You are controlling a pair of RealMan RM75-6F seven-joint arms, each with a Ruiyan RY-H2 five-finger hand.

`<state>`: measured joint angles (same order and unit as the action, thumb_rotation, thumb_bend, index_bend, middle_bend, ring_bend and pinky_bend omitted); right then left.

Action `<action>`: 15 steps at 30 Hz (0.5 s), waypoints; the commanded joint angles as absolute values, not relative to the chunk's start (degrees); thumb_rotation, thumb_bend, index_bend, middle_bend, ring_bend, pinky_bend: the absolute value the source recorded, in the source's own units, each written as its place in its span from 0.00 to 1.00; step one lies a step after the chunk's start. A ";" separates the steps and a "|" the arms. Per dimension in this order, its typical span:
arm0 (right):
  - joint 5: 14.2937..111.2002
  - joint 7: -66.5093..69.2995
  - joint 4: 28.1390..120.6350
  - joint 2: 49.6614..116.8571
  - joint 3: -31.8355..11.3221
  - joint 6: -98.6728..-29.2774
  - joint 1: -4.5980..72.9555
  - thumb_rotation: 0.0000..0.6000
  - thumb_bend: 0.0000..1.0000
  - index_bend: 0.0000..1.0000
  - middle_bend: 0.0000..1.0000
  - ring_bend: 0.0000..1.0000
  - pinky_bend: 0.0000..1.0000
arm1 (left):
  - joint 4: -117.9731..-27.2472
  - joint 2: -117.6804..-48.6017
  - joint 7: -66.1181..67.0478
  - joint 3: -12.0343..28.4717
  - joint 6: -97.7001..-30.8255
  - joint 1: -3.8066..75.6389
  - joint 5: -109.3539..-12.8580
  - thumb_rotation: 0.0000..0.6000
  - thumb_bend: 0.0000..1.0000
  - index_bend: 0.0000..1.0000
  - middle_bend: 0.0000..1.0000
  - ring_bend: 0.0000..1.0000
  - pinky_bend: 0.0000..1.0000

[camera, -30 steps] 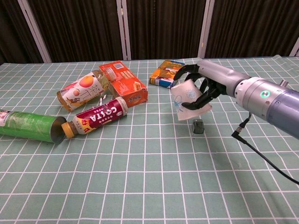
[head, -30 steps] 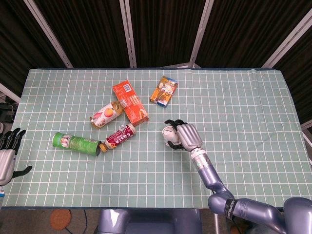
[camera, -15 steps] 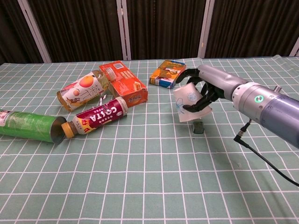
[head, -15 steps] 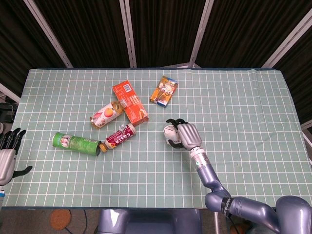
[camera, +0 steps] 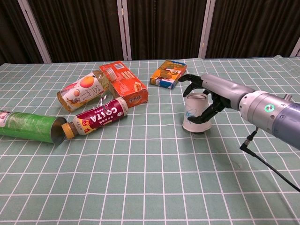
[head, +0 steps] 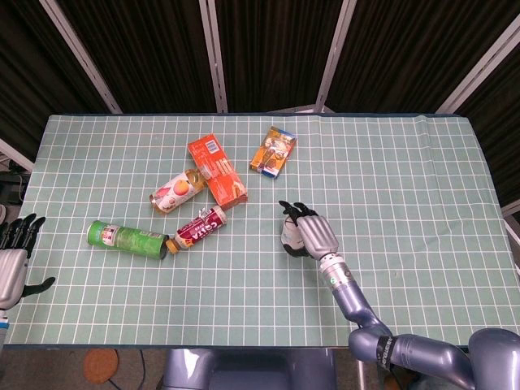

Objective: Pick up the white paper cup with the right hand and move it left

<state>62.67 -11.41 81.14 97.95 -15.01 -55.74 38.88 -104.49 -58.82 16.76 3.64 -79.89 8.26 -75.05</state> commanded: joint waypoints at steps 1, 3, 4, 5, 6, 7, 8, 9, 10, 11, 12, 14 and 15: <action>63.12 -12.02 83.23 96.49 -14.03 -56.50 38.06 1.00 0.13 0.01 0.10 0.00 0.01 | -104.56 -58.76 16.73 3.60 -79.94 8.23 -75.15 1.00 0.00 0.00 0.00 0.00 0.00; 63.19 -12.27 84.38 95.76 -13.68 -56.73 37.74 1.00 0.09 0.00 0.05 0.00 0.00 | -104.62 -58.71 16.69 3.55 -79.95 8.21 -75.20 1.00 0.00 0.00 0.00 0.00 0.00; 63.66 -12.40 85.50 95.00 -13.42 -57.31 37.37 1.00 0.07 0.00 0.03 0.00 0.00 | -104.71 -58.64 16.58 3.52 -80.00 8.17 -75.29 1.00 0.00 0.00 0.00 0.00 0.00; 64.11 -12.43 86.23 94.50 -13.23 -57.79 37.09 1.00 0.06 0.00 0.02 0.00 0.00 | -104.76 -58.59 16.50 3.50 -80.04 8.15 -75.34 1.00 0.00 0.00 0.00 0.00 0.00; 65.15 -12.18 87.49 93.57 -12.92 -58.62 36.61 1.00 0.05 0.00 0.01 0.00 0.00 | -104.85 -58.50 16.38 3.49 -80.13 8.11 -75.44 1.00 0.00 0.00 0.00 0.00 0.00; 66.13 -11.78 88.62 92.65 -12.64 -59.33 36.14 1.00 0.04 0.00 0.01 0.00 0.00 | -104.90 -58.42 16.29 3.47 -80.21 8.06 -75.54 1.00 0.00 0.00 0.00 0.00 0.00; 67.64 -11.19 90.07 91.22 -12.25 -60.43 35.44 1.00 0.03 0.00 0.00 0.00 0.00 | -104.99 -58.32 16.14 3.44 -80.33 8.01 -75.71 1.00 0.00 0.00 0.00 0.00 0.00; 68.97 -10.67 91.21 89.93 -11.87 -61.34 34.82 1.00 0.02 0.00 0.00 0.00 0.00 | -105.05 -58.25 16.02 3.40 -80.43 7.96 -75.86 1.00 0.00 0.00 0.00 0.00 0.00; 69.87 -10.37 91.83 89.11 -11.60 -61.95 34.42 1.00 0.01 0.00 0.00 0.00 0.00 | -105.06 -58.21 15.96 3.38 -80.50 7.92 -75.96 1.00 0.00 0.00 0.00 0.00 0.00; 70.94 -10.15 92.39 88.16 -11.33 -62.78 33.96 1.00 0.00 0.00 0.00 0.00 0.00 | -105.07 -58.18 15.91 3.36 -80.58 7.89 -76.08 1.00 0.00 0.00 0.00 0.00 0.00; 72.77 -9.84 93.15 86.54 -10.82 -64.19 33.17 1.00 0.00 0.00 0.00 0.00 0.00 | -105.09 -58.14 15.83 3.36 -80.84 7.82 -76.33 1.00 0.00 0.00 0.00 0.00 0.00; 75.98 -9.21 93.70 83.86 -9.76 -66.24 31.98 1.00 0.00 0.00 0.00 0.00 0.00 | -104.98 -58.18 15.65 3.37 -81.33 7.69 -76.84 1.00 0.00 0.00 0.00 0.00 0.00; 77.72 -8.85 93.67 82.32 -9.22 -67.60 31.21 1.00 0.00 0.00 0.00 0.00 0.00 | -104.87 -58.23 15.47 3.37 -81.65 7.61 -77.23 1.00 0.00 0.00 0.00 0.00 0.00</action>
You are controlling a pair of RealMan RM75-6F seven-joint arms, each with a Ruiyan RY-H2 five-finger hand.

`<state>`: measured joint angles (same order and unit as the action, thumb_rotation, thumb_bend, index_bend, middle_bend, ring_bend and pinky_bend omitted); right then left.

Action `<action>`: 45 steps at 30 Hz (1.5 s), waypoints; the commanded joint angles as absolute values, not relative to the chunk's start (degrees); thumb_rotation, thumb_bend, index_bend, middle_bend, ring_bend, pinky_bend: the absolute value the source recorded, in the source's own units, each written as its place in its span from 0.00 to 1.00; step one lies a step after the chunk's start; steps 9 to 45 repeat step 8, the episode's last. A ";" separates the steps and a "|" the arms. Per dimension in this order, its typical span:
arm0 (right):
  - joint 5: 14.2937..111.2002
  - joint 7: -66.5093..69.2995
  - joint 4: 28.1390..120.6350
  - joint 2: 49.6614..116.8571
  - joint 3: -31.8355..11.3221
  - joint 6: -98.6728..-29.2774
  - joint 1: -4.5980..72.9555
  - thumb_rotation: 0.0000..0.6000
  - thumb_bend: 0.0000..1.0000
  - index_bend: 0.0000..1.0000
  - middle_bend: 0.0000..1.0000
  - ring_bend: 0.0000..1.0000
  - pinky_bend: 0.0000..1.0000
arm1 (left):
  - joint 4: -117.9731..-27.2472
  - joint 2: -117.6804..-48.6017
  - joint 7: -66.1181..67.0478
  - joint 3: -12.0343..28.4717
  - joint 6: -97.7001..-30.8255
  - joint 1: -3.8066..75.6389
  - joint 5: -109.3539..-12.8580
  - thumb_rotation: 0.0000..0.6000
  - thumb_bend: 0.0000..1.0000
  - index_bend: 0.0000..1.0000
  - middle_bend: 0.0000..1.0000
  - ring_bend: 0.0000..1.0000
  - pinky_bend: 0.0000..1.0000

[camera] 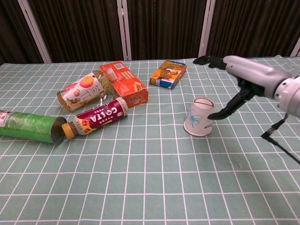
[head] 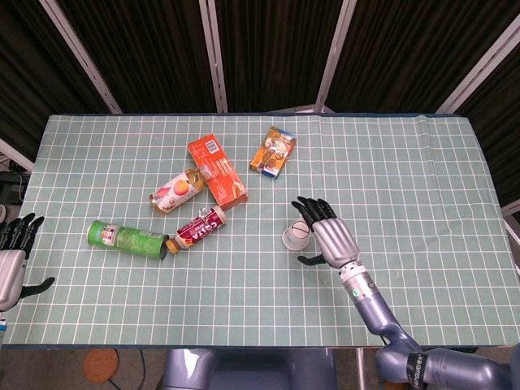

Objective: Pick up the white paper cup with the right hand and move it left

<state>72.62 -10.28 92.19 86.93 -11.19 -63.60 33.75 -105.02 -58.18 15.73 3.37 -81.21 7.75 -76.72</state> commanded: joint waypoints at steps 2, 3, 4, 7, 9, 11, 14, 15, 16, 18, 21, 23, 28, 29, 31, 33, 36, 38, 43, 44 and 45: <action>80.49 -8.08 93.41 79.74 -8.20 -70.12 29.70 1.00 0.00 0.00 0.00 0.00 0.00 | -104.48 -58.37 14.95 3.37 -82.28 7.45 -78.06 1.00 0.00 0.00 0.00 0.00 0.00; 82.24 -7.31 93.22 78.33 -7.53 -71.99 28.60 1.00 0.00 0.00 0.00 0.00 0.00 | -104.15 -58.49 14.53 3.40 -82.75 7.34 -78.63 1.00 0.00 0.00 0.00 0.00 0.00; 83.73 -7.19 92.79 76.92 -6.94 -74.36 27.23 1.00 0.00 0.00 0.00 0.00 0.00 | -103.83 -58.59 14.10 3.49 -83.31 7.21 -79.15 1.00 0.00 0.00 0.00 0.00 0.00; 87.54 -6.31 92.30 73.09 -4.46 -80.97 22.65 1.00 0.00 0.00 0.00 0.00 0.00 | -102.78 -58.81 13.07 3.63 -84.49 6.76 -79.90 1.00 0.00 0.00 0.00 0.00 0.00; 87.85 -6.20 92.13 72.56 -4.00 -81.98 21.73 1.00 0.00 0.00 0.00 0.00 0.00 | -102.61 -58.85 12.99 3.65 -84.67 6.68 -80.00 1.00 0.00 0.00 0.00 0.00 0.00; 87.85 -6.20 92.13 72.56 -4.00 -81.98 21.73 1.00 0.00 0.00 0.00 0.00 0.00 | -102.61 -58.85 12.99 3.65 -84.67 6.68 -80.00 1.00 0.00 0.00 0.00 0.00 0.00; 87.85 -6.20 92.13 72.56 -4.00 -81.98 21.73 1.00 0.00 0.00 0.00 0.00 0.00 | -102.61 -58.85 12.99 3.65 -84.67 6.68 -80.00 1.00 0.00 0.00 0.00 0.00 0.00; 87.85 -6.20 92.13 72.56 -4.00 -81.98 21.73 1.00 0.00 0.00 0.00 0.00 0.00 | -102.61 -58.85 12.99 3.65 -84.67 6.68 -80.00 1.00 0.00 0.00 0.00 0.00 0.00; 87.85 -6.20 92.13 72.56 -4.00 -81.98 21.73 1.00 0.00 0.00 0.00 0.00 0.00 | -102.61 -58.85 12.99 3.65 -84.67 6.68 -80.00 1.00 0.00 0.00 0.00 0.00 0.00; 87.85 -6.20 92.13 72.56 -4.00 -81.98 21.73 1.00 0.00 0.00 0.00 0.00 0.00 | -102.61 -58.85 12.99 3.65 -84.67 6.68 -80.00 1.00 0.00 0.00 0.00 0.00 0.00; 87.85 -6.20 92.13 72.56 -4.00 -81.98 21.73 1.00 0.00 0.00 0.00 0.00 0.00 | -102.61 -58.85 12.99 3.65 -84.67 6.68 -80.00 1.00 0.00 0.00 0.00 0.00 0.00; 87.85 -6.20 92.13 72.56 -4.00 -81.98 21.73 1.00 0.00 0.00 0.00 0.00 0.00 | -102.61 -58.85 12.99 3.65 -84.67 6.68 -80.00 1.00 0.00 0.00 0.00 0.00 0.00; 87.85 -6.20 92.13 72.56 -4.00 -81.98 21.73 1.00 0.00 0.00 0.00 0.00 0.00 | -102.61 -58.85 12.99 3.65 -84.67 6.68 -80.00 1.00 0.00 0.00 0.00 0.00 0.00; 87.85 -6.20 92.13 72.56 -4.00 -81.98 21.73 1.00 0.00 0.00 0.00 0.00 0.00 | -102.61 -58.85 12.99 3.65 -84.67 6.68 -80.00 1.00 0.00 0.00 0.00 0.00 0.00; 87.85 -6.20 92.13 72.56 -4.00 -81.98 21.73 1.00 0.00 0.00 0.00 0.00 0.00 | -102.61 -58.85 12.99 3.65 -84.67 6.68 -80.00 1.00 0.00 0.00 0.00 0.00 0.00; 87.85 -6.20 92.13 72.56 -4.00 -81.98 21.73 1.00 0.00 0.00 0.00 0.00 0.00 | -102.61 -58.85 12.99 3.65 -84.67 6.68 -80.00 1.00 0.00 0.00 0.00 0.00 0.00; 87.85 -6.20 92.13 72.56 -4.00 -81.98 21.73 1.00 0.00 0.00 0.00 0.00 0.00 | -102.61 -58.85 12.99 3.65 -84.67 6.68 -80.00 1.00 0.00 0.00 0.00 0.00 0.00; 87.85 -6.20 92.13 72.56 -4.00 -81.98 21.73 1.00 0.00 0.00 0.00 0.00 0.00 | -102.61 -58.85 12.99 3.65 -84.67 6.68 -80.00 1.00 0.00 0.00 0.00 0.00 0.00; 87.85 -6.20 92.13 72.56 -4.00 -81.98 21.73 1.00 0.00 0.00 0.00 0.00 0.00 | -102.61 -58.85 12.99 3.65 -84.67 6.68 -80.00 1.00 0.00 0.00 0.00 0.00 0.00; 87.85 -6.20 92.13 72.56 -4.00 -81.98 21.73 1.00 0.00 0.00 0.00 0.00 0.00 | -102.61 -58.85 12.99 3.65 -84.67 6.68 -80.00 1.00 0.00 0.00 0.00 0.00 0.00; 87.85 -6.20 92.13 72.56 -4.00 -81.98 21.73 1.00 0.00 0.00 0.00 0.00 0.00 | -102.61 -58.85 12.99 3.65 -84.67 6.68 -80.00 1.00 0.00 0.00 0.00 0.00 0.00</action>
